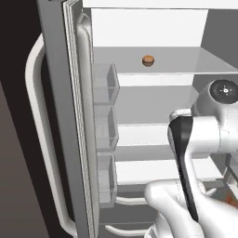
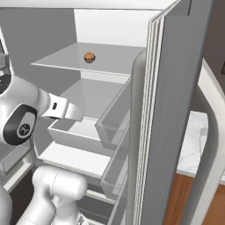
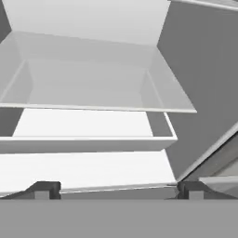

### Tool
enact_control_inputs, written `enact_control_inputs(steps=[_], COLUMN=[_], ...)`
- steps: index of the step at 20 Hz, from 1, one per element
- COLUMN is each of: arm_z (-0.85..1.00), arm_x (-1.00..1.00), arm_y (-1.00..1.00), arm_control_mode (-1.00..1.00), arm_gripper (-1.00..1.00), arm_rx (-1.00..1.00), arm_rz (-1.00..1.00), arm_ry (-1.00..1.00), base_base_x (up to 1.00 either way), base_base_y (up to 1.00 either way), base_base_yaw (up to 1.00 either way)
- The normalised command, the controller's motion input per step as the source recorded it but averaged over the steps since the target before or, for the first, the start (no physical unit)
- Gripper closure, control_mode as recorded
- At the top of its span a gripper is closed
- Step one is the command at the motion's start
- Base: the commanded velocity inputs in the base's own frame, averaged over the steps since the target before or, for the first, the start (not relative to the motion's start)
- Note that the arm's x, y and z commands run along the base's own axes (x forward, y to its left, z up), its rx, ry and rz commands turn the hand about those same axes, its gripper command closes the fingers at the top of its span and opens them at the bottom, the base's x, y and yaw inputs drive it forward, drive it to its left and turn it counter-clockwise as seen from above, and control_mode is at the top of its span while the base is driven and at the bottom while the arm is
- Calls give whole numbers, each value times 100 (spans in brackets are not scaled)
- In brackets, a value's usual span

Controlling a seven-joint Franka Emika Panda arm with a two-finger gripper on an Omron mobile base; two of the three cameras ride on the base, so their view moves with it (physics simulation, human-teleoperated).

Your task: Pick the tangerine and kiwi from the fridge and place them inside the tupperware on the counter.

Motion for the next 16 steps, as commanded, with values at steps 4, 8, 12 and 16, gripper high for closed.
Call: enact_control_inputs(steps=[4,8,12,16], arm_z=[63,60,73,59], arm_x=[35,50,50,41], arm_y=[1,0,0,6], arm_control_mode=[-100,-100,-100,-100], arm_gripper=[-100,-100,-100,-100], arm_rx=[-29,-9,0,0], arm_rz=[-10,-2,0,0], arm_ry=[-4,0,9,7], base_base_x=[0,0,0,0], base_base_y=[0,0,0,0], base_base_yaw=[0,0,0,0])
